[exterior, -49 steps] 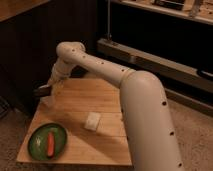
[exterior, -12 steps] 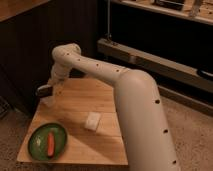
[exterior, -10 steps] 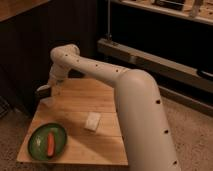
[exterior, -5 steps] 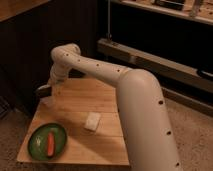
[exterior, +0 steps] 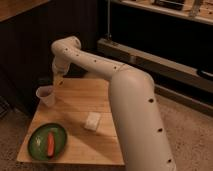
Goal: Place the eraser in the ceramic cup
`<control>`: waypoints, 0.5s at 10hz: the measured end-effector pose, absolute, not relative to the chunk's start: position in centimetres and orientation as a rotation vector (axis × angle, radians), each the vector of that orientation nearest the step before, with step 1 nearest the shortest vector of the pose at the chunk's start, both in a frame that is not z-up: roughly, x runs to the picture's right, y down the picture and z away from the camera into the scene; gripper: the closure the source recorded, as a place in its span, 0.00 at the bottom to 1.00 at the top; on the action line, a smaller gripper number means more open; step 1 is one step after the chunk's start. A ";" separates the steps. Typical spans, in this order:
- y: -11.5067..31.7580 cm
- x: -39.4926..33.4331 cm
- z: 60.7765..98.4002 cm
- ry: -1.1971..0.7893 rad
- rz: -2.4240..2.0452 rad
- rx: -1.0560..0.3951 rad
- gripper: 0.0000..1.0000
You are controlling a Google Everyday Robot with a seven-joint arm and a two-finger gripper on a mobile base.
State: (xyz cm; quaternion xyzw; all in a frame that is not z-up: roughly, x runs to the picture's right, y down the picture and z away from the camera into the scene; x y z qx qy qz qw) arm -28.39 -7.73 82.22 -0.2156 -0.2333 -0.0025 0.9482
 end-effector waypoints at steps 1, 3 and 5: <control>-8.0 -28.9 82.3 -0.455 -0.037 -0.402 0.99; -8.3 -29.4 82.7 -0.435 -0.085 -0.354 0.99; -8.8 -29.5 83.2 -0.421 -0.122 -0.314 0.99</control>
